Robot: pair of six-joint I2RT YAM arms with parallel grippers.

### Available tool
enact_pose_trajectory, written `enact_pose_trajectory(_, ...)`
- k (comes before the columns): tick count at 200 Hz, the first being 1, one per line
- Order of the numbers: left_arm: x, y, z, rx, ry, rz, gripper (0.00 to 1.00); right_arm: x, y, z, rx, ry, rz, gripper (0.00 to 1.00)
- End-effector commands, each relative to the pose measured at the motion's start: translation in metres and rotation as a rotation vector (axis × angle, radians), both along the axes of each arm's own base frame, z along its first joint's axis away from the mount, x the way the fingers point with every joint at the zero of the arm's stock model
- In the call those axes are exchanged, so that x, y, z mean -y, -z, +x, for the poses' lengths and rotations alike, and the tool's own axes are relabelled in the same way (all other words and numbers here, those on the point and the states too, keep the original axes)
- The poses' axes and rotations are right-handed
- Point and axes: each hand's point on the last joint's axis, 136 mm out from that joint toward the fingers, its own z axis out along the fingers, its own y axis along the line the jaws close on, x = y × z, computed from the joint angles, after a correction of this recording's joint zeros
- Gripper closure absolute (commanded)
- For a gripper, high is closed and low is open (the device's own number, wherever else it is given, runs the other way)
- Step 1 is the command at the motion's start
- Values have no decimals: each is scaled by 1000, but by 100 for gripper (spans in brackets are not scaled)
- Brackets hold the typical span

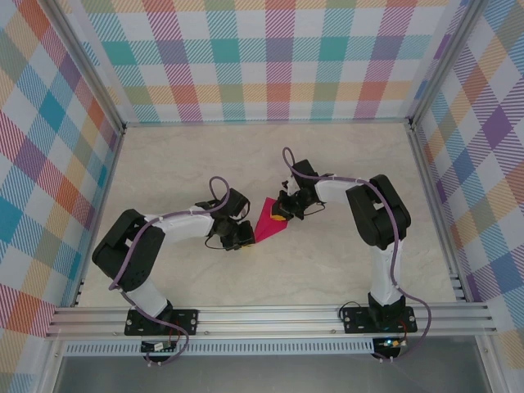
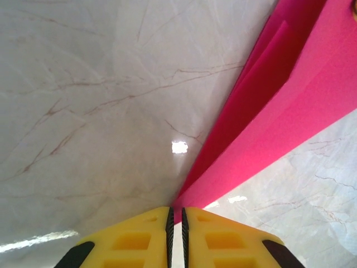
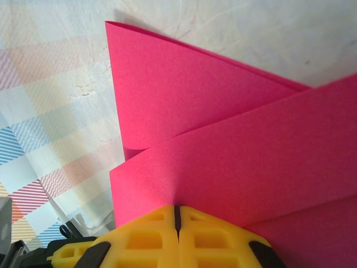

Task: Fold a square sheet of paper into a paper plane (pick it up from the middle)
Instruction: Fourth fold the wing at the center of the table.

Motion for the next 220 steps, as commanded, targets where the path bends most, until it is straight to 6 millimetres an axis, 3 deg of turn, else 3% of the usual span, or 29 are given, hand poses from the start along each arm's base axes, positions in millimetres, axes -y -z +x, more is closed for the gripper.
enact_pose_trajectory(1, 3, -19, 2, 32, 4, -11, 85, 37, 68, -25, -125, 42, -233, 97)
enact_pose_trajectory(70, 31, -14, 36, 86, -19, -84, 89, 36, 69, -26, -128, 41, -229, 97)
enact_pose_trajectory(148, -2, 20, 9, 3, -30, 60, 95, 32, 61, -22, -116, 37, -206, 97)
enact_pose_trajectory(171, -6, 24, 8, -1, -27, 81, 96, 24, 43, -11, -70, 28, -166, 96)
enact_pose_trajectory(194, -8, 28, 6, -7, -28, 93, 98, 11, 7, 3, 22, 6, -87, 96)
enact_pose_trajectory(220, -11, 30, 5, -11, -28, 106, 100, 0, -25, 1, 101, -34, 4, 95)
